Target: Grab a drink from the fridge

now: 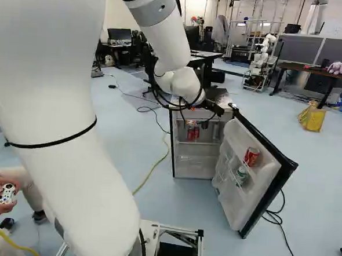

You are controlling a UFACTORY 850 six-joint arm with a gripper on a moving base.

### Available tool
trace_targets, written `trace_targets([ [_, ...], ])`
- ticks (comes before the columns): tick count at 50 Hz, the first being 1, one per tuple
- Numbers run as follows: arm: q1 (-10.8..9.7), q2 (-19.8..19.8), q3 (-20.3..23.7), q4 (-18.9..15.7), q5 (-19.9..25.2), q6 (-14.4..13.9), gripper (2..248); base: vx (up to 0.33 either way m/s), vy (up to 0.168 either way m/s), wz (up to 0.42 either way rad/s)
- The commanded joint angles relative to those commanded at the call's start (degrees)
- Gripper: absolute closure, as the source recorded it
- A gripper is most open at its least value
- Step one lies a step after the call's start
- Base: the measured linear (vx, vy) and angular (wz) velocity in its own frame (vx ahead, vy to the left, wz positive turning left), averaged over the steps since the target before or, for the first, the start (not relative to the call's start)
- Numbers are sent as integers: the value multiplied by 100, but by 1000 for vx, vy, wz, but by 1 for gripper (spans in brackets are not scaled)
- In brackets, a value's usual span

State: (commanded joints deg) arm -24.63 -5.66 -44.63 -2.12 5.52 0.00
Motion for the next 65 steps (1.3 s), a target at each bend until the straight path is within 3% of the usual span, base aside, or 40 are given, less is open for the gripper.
trace_targets([
  [43, -728, 92, -567, -374, -2035, 0, 3, 0, 0, 0],
  [65, -1074, -57, -979, -557, -2926, 0, 3, 0, 0, 0],
])
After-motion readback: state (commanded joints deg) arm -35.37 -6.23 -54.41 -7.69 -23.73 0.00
